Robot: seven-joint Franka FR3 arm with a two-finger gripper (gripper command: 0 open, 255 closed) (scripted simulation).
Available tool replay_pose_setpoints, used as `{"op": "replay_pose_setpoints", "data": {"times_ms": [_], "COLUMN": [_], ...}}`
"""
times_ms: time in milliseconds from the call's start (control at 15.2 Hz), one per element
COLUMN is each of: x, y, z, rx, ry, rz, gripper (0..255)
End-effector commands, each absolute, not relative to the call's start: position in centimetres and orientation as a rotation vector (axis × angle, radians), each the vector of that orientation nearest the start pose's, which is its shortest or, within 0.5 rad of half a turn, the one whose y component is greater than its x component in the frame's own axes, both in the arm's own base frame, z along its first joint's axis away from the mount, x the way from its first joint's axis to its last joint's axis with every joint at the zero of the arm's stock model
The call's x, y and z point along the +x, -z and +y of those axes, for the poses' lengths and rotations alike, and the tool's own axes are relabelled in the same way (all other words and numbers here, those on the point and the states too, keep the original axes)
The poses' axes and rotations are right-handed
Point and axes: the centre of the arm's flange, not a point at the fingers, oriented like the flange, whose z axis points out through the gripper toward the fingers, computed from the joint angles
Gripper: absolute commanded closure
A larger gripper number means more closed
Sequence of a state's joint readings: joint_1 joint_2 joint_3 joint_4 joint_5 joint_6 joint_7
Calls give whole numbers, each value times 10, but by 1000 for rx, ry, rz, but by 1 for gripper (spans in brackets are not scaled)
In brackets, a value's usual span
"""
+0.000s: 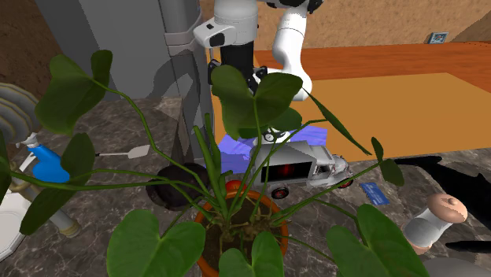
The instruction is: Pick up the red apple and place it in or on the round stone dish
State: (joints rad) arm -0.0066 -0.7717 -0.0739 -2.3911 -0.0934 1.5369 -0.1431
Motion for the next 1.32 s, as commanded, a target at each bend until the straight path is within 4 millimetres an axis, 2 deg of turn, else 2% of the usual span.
{"op": "replay_pose_setpoints", "data": {"times_ms": [0,594,1254], "x": [304,391,479], "y": [-566,-484,-389], "z": [-40,-15,29], "rx": [-3169,-3163,-3128], "ry": [-139,-189,-244], "rz": [-137,-407,-707], "gripper": [0,0,0]}}
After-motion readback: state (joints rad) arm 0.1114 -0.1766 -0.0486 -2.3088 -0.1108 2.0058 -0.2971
